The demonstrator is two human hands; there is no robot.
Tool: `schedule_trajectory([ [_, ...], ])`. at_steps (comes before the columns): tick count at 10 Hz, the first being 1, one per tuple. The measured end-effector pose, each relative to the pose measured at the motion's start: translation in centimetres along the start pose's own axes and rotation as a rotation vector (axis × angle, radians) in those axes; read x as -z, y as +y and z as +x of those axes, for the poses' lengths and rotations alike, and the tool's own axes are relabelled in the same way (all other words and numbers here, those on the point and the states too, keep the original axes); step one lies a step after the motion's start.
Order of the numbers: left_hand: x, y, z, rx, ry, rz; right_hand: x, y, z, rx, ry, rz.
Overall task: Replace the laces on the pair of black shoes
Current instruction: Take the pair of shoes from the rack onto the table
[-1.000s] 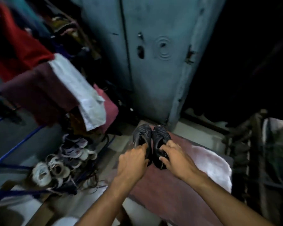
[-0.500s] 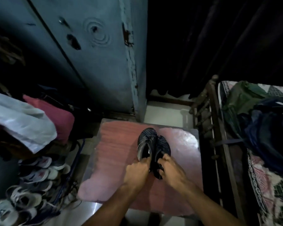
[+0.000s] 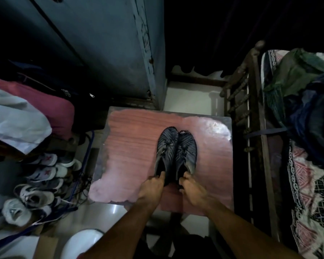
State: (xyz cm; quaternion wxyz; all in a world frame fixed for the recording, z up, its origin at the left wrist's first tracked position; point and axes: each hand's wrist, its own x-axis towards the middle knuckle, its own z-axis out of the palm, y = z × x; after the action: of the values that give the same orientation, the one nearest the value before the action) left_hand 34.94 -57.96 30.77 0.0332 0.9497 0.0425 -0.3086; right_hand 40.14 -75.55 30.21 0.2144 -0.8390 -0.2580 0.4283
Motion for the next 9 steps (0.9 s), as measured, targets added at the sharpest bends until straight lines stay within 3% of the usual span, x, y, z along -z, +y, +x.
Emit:
schedule_trajectory([
  [1,1.0,0.0,0.3,0.011,-0.011,0.079,-0.3,0.9,1.4,-0.066,-0.028,-0.217],
  [2,1.3,0.6,0.2,-0.023,0.004,0.057,0.1,0.8,1.5,-0.149,0.003,-0.138],
  [4,-0.4,0.6,-0.2,-0.131,-0.047,0.039,0.4,-0.1,0.3,-0.125,-0.024,-0.162],
  [6,0.9,-0.7,-1.7,-0.082,-0.003,-0.233,2.1,-3.3,-0.6,-0.099,0.071,-0.106],
  [8,7.8,-7.3,-5.0,-0.014,0.207,-0.669,6.0,-13.2,0.3,0.112,0.157,-0.028],
  [9,11.7,-12.7,-9.3,0.034,0.337,-0.756,7.4,-20.1,1.3,0.286,0.19,-0.006],
])
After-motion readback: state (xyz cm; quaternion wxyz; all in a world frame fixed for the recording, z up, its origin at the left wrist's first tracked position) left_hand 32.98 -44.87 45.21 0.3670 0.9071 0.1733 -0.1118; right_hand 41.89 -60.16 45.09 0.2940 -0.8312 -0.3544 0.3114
